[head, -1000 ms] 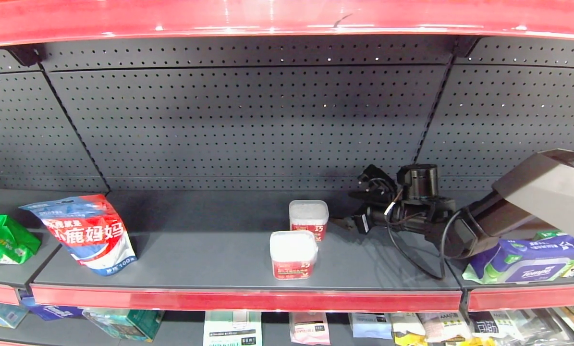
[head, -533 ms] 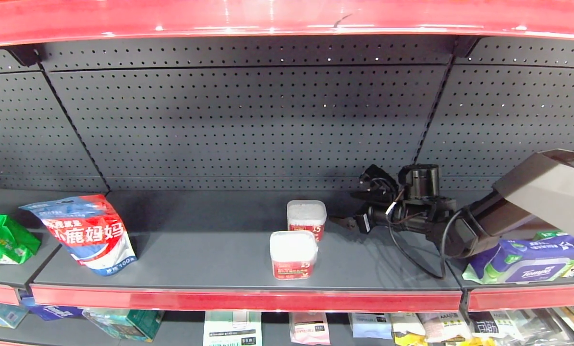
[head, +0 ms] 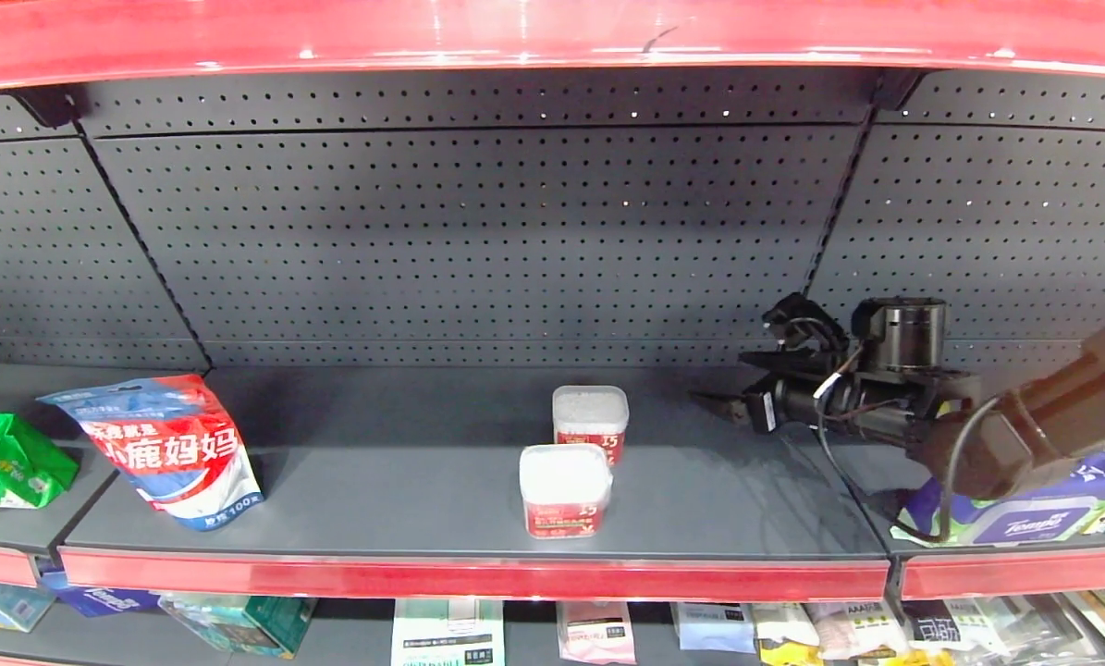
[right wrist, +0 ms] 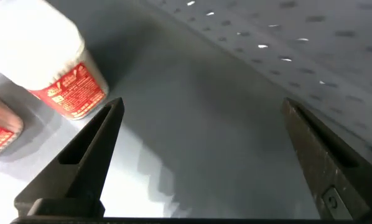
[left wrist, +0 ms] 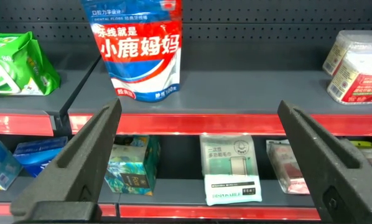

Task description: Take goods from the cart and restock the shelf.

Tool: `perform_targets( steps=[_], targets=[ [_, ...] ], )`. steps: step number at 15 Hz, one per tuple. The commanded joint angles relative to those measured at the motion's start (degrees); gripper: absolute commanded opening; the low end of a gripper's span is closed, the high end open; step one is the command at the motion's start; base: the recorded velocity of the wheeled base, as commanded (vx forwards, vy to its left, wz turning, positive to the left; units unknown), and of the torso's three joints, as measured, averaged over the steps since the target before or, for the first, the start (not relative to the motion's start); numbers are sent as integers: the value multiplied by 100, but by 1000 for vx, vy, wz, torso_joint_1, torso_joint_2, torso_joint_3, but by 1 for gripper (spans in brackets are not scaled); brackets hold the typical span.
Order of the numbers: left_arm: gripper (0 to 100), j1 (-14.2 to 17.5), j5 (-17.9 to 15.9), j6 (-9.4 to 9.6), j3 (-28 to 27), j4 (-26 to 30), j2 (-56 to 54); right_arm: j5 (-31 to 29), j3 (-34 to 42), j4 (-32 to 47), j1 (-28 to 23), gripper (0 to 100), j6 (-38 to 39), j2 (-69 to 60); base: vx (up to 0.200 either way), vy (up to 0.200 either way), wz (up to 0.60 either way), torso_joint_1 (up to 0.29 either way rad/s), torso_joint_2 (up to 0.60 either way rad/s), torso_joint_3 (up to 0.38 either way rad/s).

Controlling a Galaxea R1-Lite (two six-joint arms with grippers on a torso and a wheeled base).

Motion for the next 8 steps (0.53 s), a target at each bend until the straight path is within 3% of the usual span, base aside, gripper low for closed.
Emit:
perform_targets(
  steps=[1, 5, 8],
  targets=[
    [100, 0, 0, -1, 1, 0, -2, -272, 448, -9, -259, 100, 267, -819, 0, 0, 0, 0, 0, 0],
    [100, 0, 0, -1, 1, 0, -2, -729, 588, -18, -285, 100, 539, -1390, 0, 0, 0, 0, 0, 0],
    [100, 0, 0, -1, 1, 0, -2, -755, 746, -9, -408, 100, 539, -1654, 0, 0, 0, 0, 0, 0]
  ],
)
